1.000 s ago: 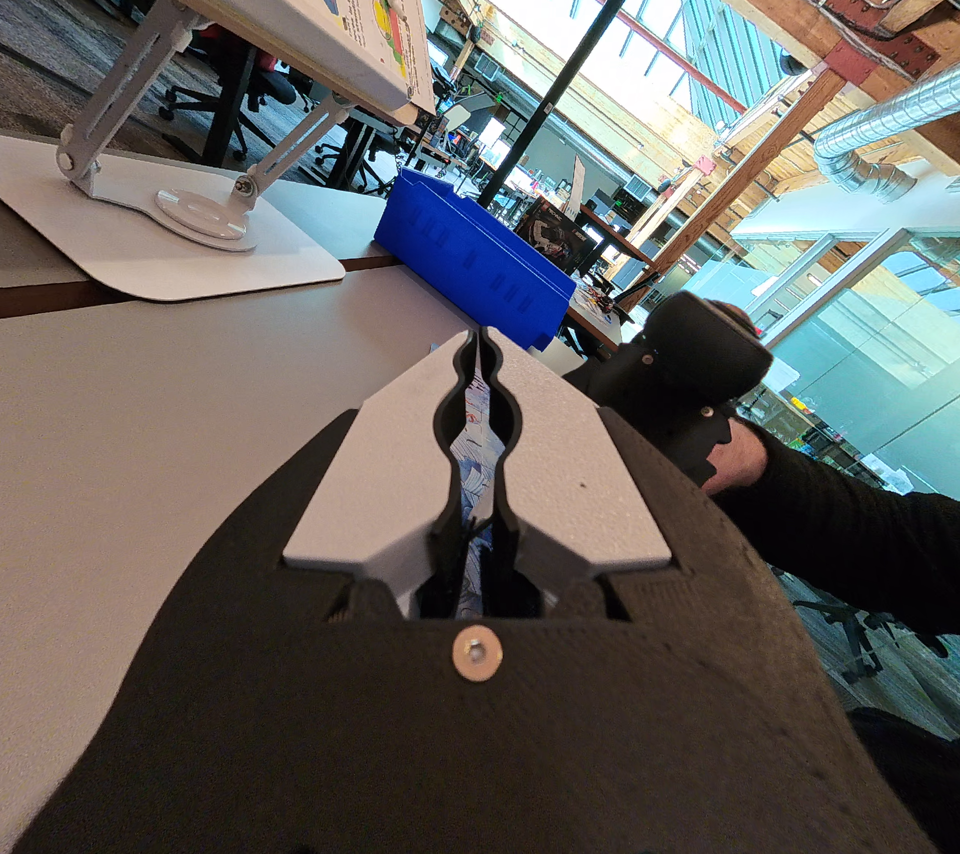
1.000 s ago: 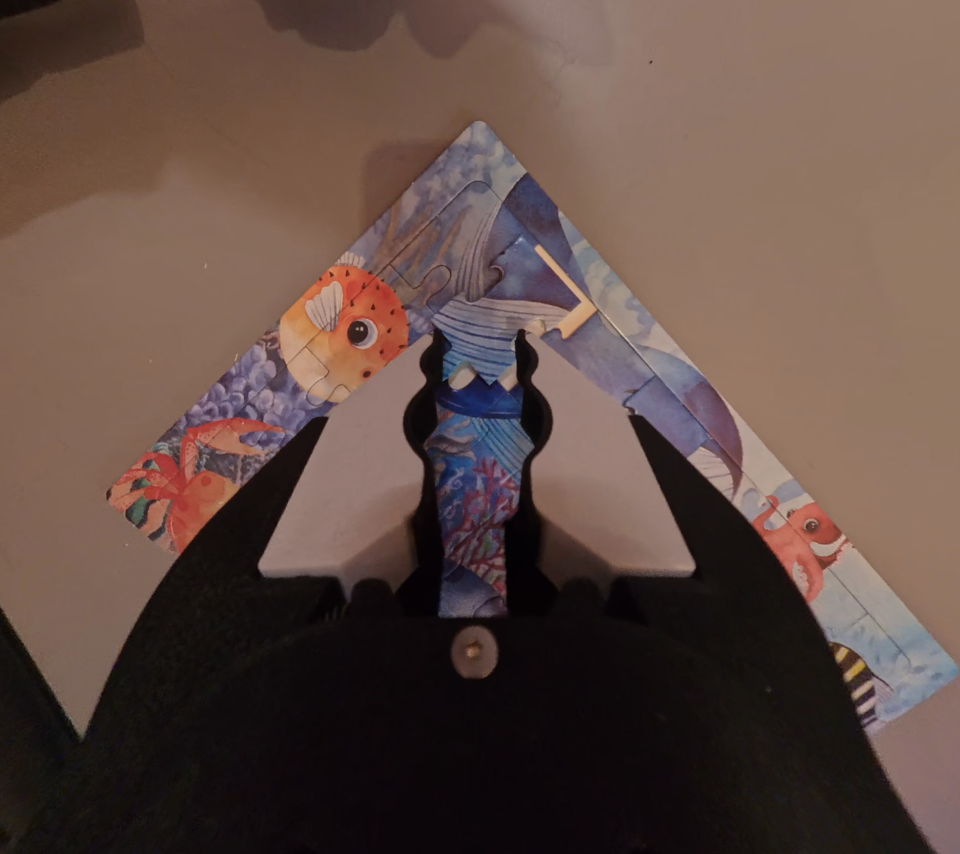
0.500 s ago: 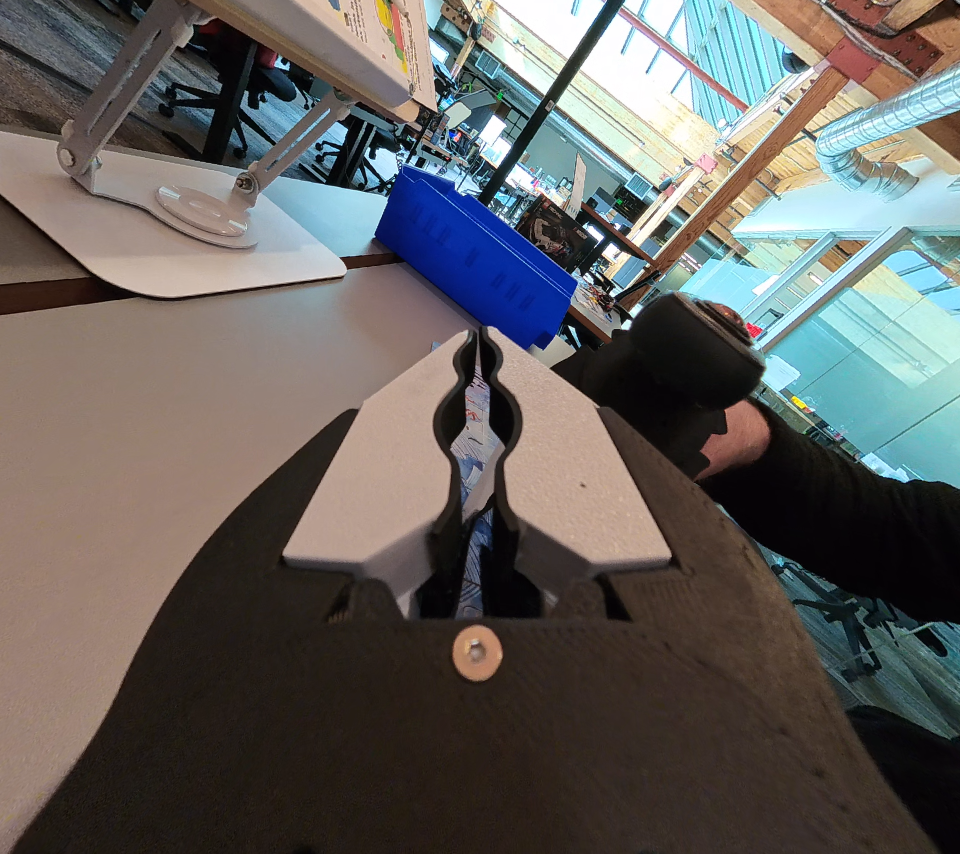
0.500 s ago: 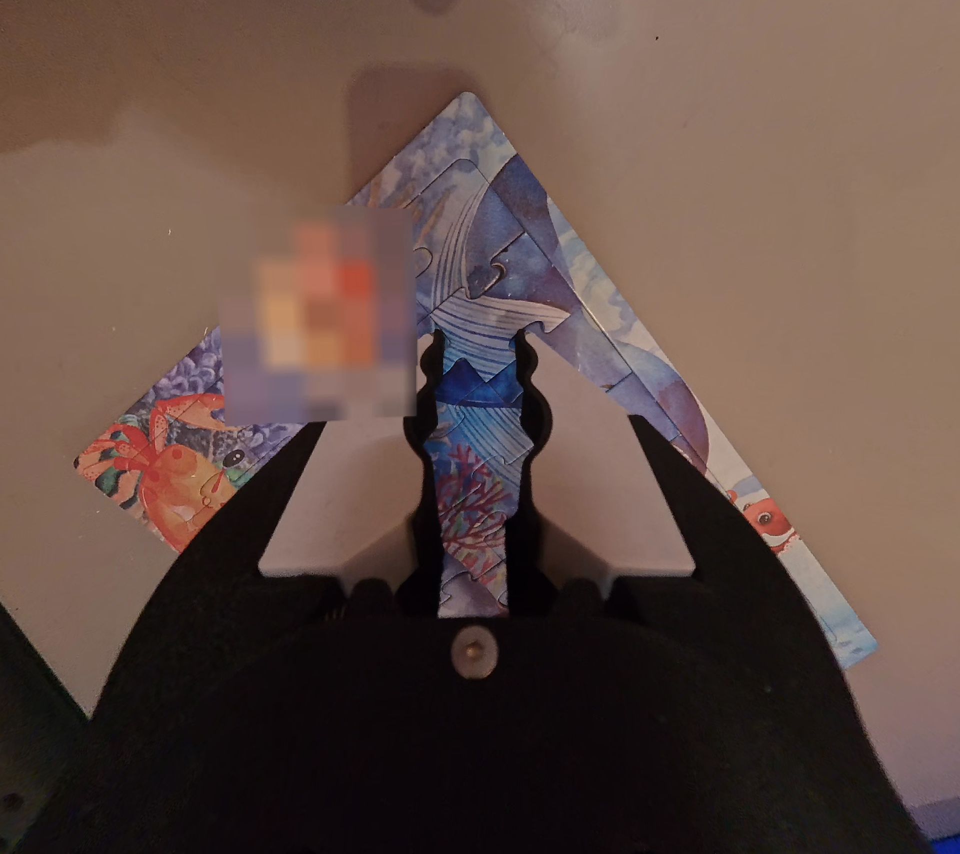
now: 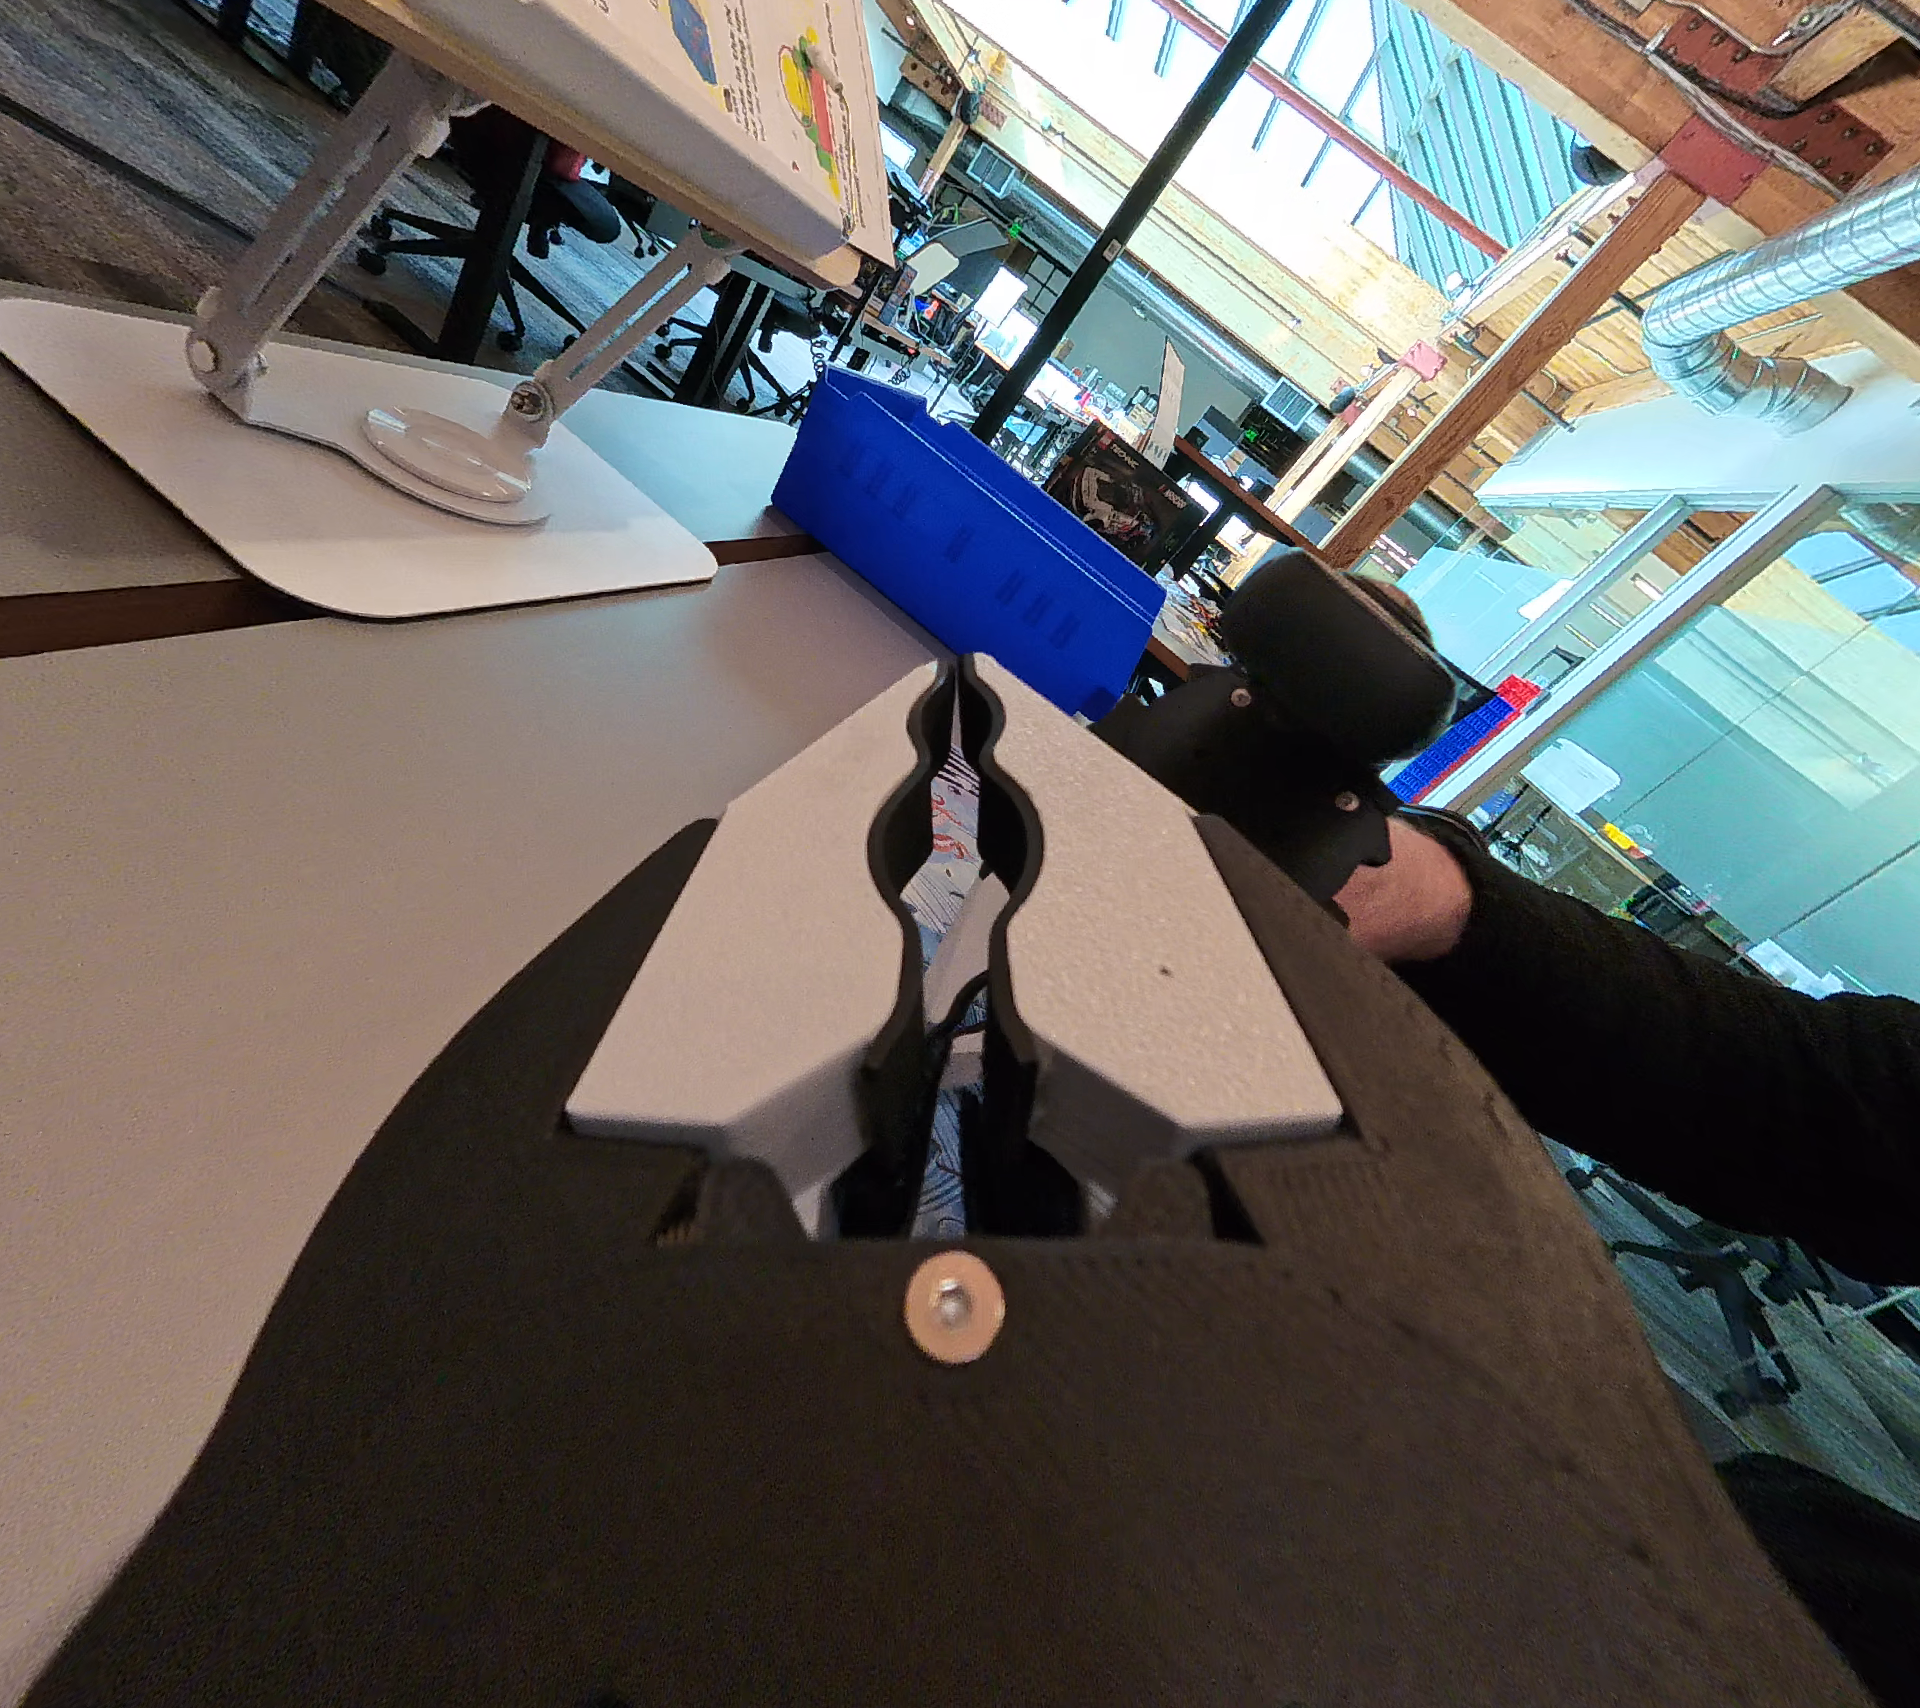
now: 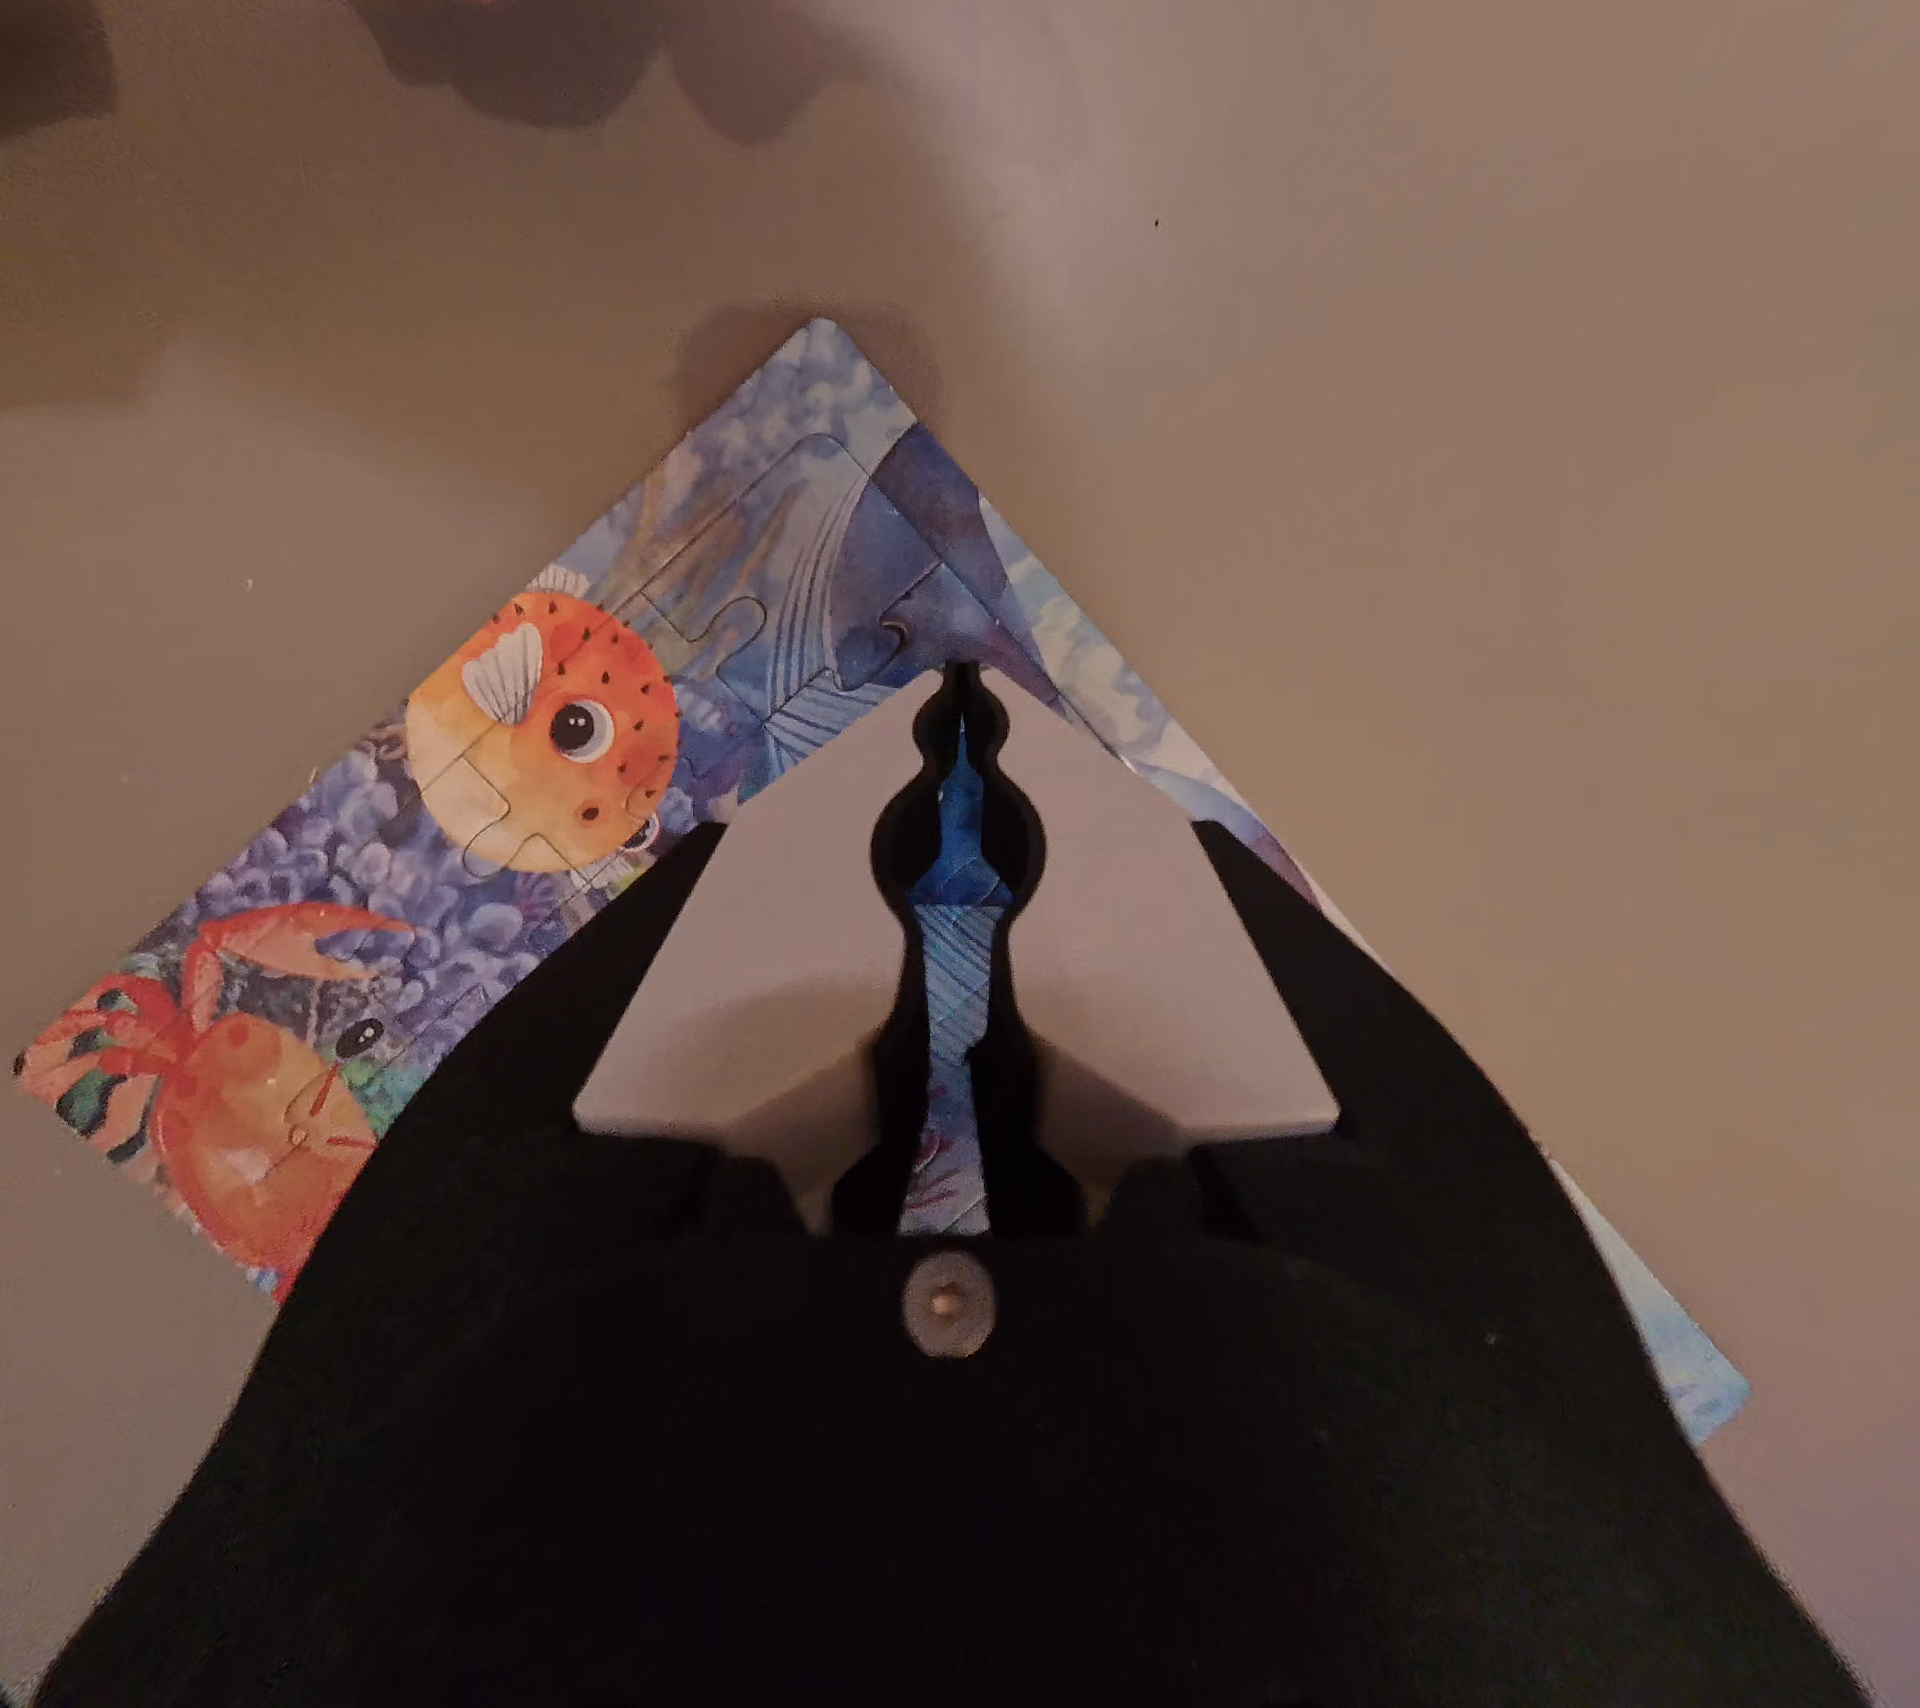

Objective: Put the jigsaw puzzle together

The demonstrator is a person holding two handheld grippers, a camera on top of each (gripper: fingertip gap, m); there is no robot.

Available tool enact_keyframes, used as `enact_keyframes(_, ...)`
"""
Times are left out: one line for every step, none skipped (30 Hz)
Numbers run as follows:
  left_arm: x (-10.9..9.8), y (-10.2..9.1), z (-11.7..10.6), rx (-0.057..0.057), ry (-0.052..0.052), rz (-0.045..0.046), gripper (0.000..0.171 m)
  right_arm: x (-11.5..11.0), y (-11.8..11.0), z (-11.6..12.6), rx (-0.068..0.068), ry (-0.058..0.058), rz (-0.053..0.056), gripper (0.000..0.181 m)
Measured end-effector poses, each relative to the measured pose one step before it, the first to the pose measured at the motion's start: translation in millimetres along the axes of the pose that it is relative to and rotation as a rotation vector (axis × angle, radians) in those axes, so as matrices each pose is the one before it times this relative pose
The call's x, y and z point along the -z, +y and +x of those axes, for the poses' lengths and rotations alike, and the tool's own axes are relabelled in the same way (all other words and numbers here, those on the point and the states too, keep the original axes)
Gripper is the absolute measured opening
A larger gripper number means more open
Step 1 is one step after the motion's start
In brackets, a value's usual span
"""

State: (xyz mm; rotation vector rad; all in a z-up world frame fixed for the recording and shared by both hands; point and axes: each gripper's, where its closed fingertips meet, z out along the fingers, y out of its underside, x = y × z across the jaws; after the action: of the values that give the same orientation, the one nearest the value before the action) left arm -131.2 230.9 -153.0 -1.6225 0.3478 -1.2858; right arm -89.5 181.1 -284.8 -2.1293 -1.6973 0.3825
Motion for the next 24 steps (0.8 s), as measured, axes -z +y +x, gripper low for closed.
enact_keyframes(0.24,-0.14,-0.34,0.0009,-0.0004,0.00091,0.000,0.63,0.98,-0.25,0.0041,0.0004,-0.0151,0.000)
enact_keyframes(0.07,-0.02,-0.30,0.0008,-0.0001,0.00014,0.000,0.80,0.47,-0.49,0.0136,0.0076,-0.0098,0.000)
enact_keyframes(-0.16,0.13,-0.23,0.0003,-0.0003,-0.00021,0.000,1.23,-1.39,-1.26,0.0099,0.0050,0.0058,0.000)
enact_keyframes(-0.18,0.24,-0.05,0.0005,0.0002,-0.00037,0.000,1.63,-2.67,-3.34,0.0040,-0.0081,0.0150,0.000)
enact_keyframes(-0.31,0.25,0.15,-0.0004,0.0007,-0.00116,0.000,1.69,-2.71,-2.27,0.0012,-0.0030,0.0165,0.000)
enact_keyframes(-0.29,0.43,0.09,-0.0013,-0.0001,-0.00190,0.000,0.37,-0.96,-1.26,0.0034,-0.0008,0.0048,0.000)
enact_keyframes(-0.23,0.23,0.18,-0.0006,-0.0005,-0.00094,0.000,-1.15,0.52,-0.43,0.0060,0.0018,-0.0033,0.000)
enact_keyframes(-0.14,0.01,0.36,0.0000,0.0011,0.00014,0.000,-2.68,1.97,0.41,0.0065,0.0051,-0.0094,0.000)
enact_keyframes(0.09,0.00,0.46,-0.0009,0.0007,-0.00053,0.000,-3.83,3.42,0.10,0.0054,0.0042,-0.0171,0.000)
enact_keyframes(0.18,-0.02,0.12,-0.0017,-0.0011,-0.00059,0.000,-0.77,-3.48,0.61,-0.0021,0.0068,0.0270,0.000)
enact_keyframes(0.34,-0.33,0.00,-0.0002,-0.0002,0.00149,0.000,-0.65,-0.65,0.47,0.0008,0.0039,0.0051,0.000)
enact_keyframes(0.36,-0.48,0.20,0.0012,0.0008,0.00230,0.000,0.05,0.55,0.56,0.0045,0.0021,-0.0045,0.000)
enact_keyframes(0.52,-0.35,0.18,-0.0003,0.0000,0.00147,0.000,0.35,0.94,2.16,-0.0061,0.0093,-0.0106,0.000)
enact_keyframes(0.33,-0.21,0.03,-0.0009,-0.0003,0.00029,0.000,0.12,0.74,1.56,0.0017,0.0080,-0.0063,0.000)
enact_keyframes(0.33,-0.28,0.01,-0.0002,0.0004,0.00076,0.000,0.34,0.45,-0.26,0.0072,0.0026,-0.0040,0.000)
enact_keyframes(0.37,-0.47,0.18,0.0002,0.0012,0.00132,0.000,1.23,1.19,-0.84,0.0142,0.0049,-0.0110,0.000)
enact_keyframes(0.31,-0.28,-0.23,0.0005,0.0004,0.00106,0.000,1.86,0.57,-1.57,0.0168,0.0064,-0.0020,0.000)
enact_keyframes(0.18,-0.36,-0.48,0.0012,-0.0003,0.00156,0.000,2.59,-1.95,-4.01,0.0041,-0.0092,0.0181,0.000)
enact_keyframes(0.03,0.03,-0.42,0.0025,0.0007,0.00069,0.000,2.72,-2.69,-6.18,-0.0096,-0.0264,0.0202,0.000)
enact_keyframes(-0.43,0.47,-0.17,0.0012,0.0007,-0.00133,0.000,3.09,-3.94,-5.64,-0.0006,-0.0178,0.0283,0.000)
enact_keyframes(-0.46,0.77,-0.04,-0.0010,0.0001,-0.00329,0.000,1.56,-1.02,-4.40,0.0055,-0.0094,0.0121,0.000)
enact_keyframes(-0.57,0.90,0.05,-0.0007,-0.0005,-0.00344,0.000,-2.34,6.27,-2.60,0.0040,-0.0053,-0.0278,0.000)
enact_keyframes(-0.54,0.55,0.25,0.0003,0.0010,-0.00141,0.000,-5.72,12.37,0.34,0.0018,0.0050,-0.0569,0.000)
enact_keyframes(-0.51,0.55,0.32,0.0005,0.0010,-0.00200,0.000,0.02,-5.40,-1.22,-0.0244,-0.0173,0.0562,0.000)
